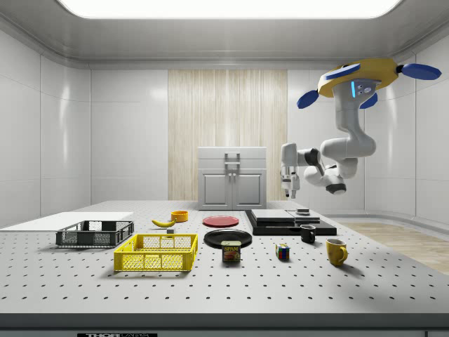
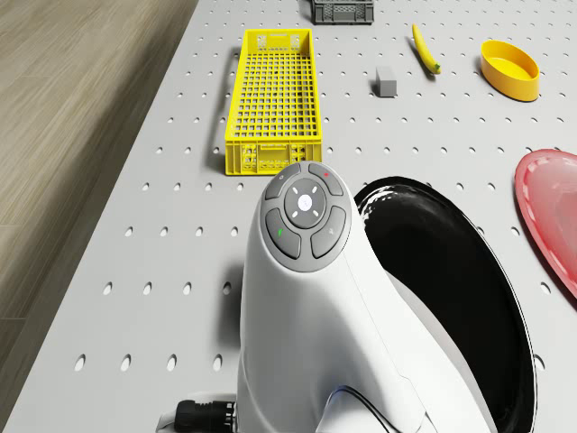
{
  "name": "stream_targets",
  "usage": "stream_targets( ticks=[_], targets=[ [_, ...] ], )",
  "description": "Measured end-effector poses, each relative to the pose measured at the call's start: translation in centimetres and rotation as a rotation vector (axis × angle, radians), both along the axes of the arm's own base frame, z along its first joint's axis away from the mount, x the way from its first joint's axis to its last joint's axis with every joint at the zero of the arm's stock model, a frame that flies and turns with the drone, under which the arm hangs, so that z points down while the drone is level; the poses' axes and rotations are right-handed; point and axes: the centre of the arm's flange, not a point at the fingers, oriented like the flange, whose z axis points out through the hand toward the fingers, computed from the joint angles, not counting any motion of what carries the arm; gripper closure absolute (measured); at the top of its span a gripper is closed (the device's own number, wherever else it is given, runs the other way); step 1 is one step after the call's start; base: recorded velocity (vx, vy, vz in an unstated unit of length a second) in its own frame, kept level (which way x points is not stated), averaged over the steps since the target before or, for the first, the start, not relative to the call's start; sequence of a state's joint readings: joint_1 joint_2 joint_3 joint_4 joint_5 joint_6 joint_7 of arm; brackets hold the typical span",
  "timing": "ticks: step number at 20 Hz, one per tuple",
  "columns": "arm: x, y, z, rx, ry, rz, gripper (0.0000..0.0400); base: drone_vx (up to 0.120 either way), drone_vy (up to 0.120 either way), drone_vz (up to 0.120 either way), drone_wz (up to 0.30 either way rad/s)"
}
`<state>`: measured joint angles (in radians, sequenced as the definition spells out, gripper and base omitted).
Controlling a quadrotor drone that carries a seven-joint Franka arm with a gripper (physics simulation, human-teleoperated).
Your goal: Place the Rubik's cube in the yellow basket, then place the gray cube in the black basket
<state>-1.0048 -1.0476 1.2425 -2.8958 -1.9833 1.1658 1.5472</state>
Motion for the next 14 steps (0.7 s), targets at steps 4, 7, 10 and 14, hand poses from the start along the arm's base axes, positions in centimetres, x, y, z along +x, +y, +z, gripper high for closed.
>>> stream_targets(
  ticks=[4, 7, 10, 14],
  targets=[
    [0.0, -0.19, -0.01, -0.02, 0.001, 0.0, 0.0, 0.0, 0.0, -0.12, 0.0],
    [0.0, -0.27, -0.02, -0.028, 0.001, -0.001, 0.0, 0.093, 0.0, -0.12, 0.0],
    [0.0, -0.31, -0.02, -0.032, 0.001, -0.001, 0.0, 0.093, 0.0, -0.12, 0.0],
    [0.0, -0.35, -0.02, -0.035, 0.001, -0.001, 0.0, 0.0, 0.0, -0.12, 0.0]
  ],
)
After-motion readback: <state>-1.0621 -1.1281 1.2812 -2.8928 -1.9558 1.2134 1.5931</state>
